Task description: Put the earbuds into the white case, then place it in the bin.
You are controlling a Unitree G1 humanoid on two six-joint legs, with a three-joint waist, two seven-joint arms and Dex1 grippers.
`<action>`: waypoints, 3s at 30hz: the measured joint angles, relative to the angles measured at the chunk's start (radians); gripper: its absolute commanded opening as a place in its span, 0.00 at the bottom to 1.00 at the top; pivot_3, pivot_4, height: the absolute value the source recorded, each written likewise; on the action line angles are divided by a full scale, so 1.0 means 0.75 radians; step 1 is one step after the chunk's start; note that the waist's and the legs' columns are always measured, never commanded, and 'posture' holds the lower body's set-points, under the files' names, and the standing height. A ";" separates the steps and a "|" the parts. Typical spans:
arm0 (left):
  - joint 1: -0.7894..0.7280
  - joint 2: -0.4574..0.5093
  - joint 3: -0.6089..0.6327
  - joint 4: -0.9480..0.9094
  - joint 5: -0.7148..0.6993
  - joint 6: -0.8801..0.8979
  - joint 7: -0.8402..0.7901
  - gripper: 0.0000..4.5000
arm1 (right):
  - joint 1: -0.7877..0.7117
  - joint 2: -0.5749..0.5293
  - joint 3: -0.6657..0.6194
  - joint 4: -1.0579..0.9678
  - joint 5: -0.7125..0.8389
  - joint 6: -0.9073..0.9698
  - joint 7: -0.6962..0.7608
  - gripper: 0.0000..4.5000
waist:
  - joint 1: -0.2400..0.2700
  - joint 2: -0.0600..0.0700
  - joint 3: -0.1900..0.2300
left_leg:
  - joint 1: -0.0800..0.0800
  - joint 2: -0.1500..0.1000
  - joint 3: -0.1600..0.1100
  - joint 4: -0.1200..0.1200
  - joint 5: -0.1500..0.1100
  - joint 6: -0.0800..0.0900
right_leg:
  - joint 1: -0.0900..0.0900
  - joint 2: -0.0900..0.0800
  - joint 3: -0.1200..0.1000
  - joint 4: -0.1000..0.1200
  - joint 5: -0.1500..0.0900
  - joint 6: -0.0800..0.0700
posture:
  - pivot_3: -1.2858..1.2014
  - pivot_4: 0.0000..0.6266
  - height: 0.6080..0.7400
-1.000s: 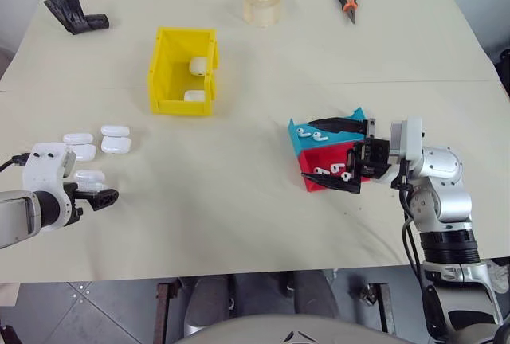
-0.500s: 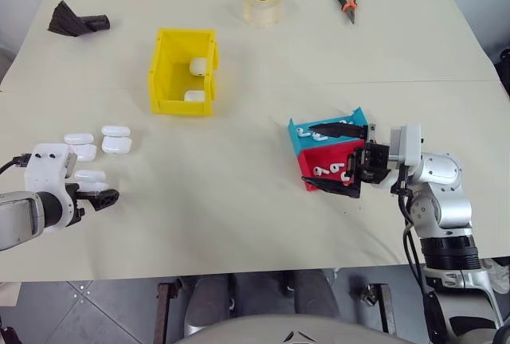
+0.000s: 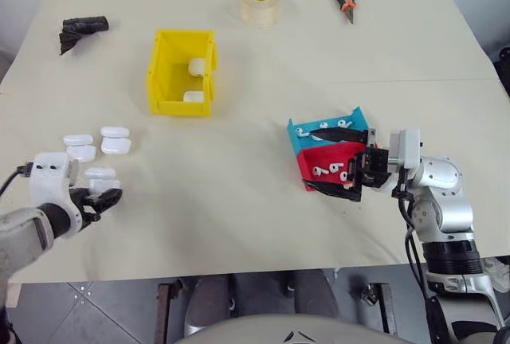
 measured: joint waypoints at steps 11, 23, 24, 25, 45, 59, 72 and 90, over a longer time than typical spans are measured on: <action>-0.116 -0.356 -0.471 0.112 0.379 -1.186 -0.832 0.61 | 0.140 -0.229 -0.167 -0.093 0.021 0.035 -0.007 1.00 | 0.031 -0.001 0.000 | -0.001 0.000 0.001 0.003 -0.001 0.002 | 0.000 0.000 0.000 -0.001 0.001 0.001 | 0.52 0.24 1.00; -0.615 -0.735 -0.898 0.610 0.517 -1.616 -1.096 0.61 | 0.639 -0.368 -0.607 -0.269 0.062 0.051 -0.046 1.00 | 0.070 -0.002 -0.001 | -0.003 -0.002 0.001 0.013 -0.006 0.011 | 0.006 -0.001 0.000 -0.004 0.004 0.008 | 0.52 0.24 1.00; -0.641 -0.757 -0.918 0.635 0.517 -1.644 -1.111 0.61 | 0.674 -0.368 -0.636 -0.270 0.060 0.045 -0.041 1.00 | 0.068 -0.002 -0.001 | -0.003 -0.002 0.001 0.013 -0.006 0.011 | 0.006 -0.001 0.000 -0.004 0.004 0.008 | 0.52 0.24 1.00; -0.662 -0.777 -0.931 0.657 0.517 -1.665 -1.126 0.61 | 0.702 -0.369 -0.655 -0.268 0.057 0.037 -0.037 1.00 | 0.064 -0.002 -0.001 | -0.003 -0.002 0.002 0.013 -0.006 0.011 | 0.006 -0.001 0.000 -0.004 0.004 0.008 | 0.52 0.24 1.00; -0.692 -0.741 -0.981 0.703 0.482 -1.679 -1.283 0.61 | -0.050 -0.870 0.126 -0.149 -0.406 0.579 -0.068 1.00 | 0.064 -0.001 -0.001 | -0.008 -0.002 -0.003 0.017 -0.006 0.013 | 0.005 -0.003 -0.005 -0.006 0.004 0.008 | 0.52 0.24 1.00; -0.676 -0.770 -1.024 0.694 0.490 -1.692 -1.252 0.61 | -0.325 -0.823 0.430 0.099 -0.743 0.381 0.052 1.00 | 0.062 -0.001 -0.001 | -0.008 -0.001 -0.004 0.017 -0.006 0.013 | 0.005 -0.003 -0.007 -0.006 0.004 0.008 | 0.52 0.24 1.00; -0.672 -0.769 -1.037 0.693 0.489 -1.676 -1.241 0.61 | -0.323 -0.797 0.432 0.138 -0.804 0.265 0.080 0.50 | 0.061 -0.001 -0.001 | -0.008 -0.001 -0.004 0.017 -0.006 0.013 | 0.005 -0.003 -0.008 -0.006 0.004 0.008 | 0.52 0.24 1.00; -0.694 -0.762 -1.036 0.693 0.488 -1.657 -1.242 0.61 | -0.324 -0.758 0.426 0.157 -0.850 0.211 0.084 0.24 | 0.058 -0.002 -0.001 | -0.007 -0.001 -0.004 0.017 -0.006 0.013 | 0.007 -0.003 -0.008 -0.006 0.004 0.008 | 0.52 0.24 1.00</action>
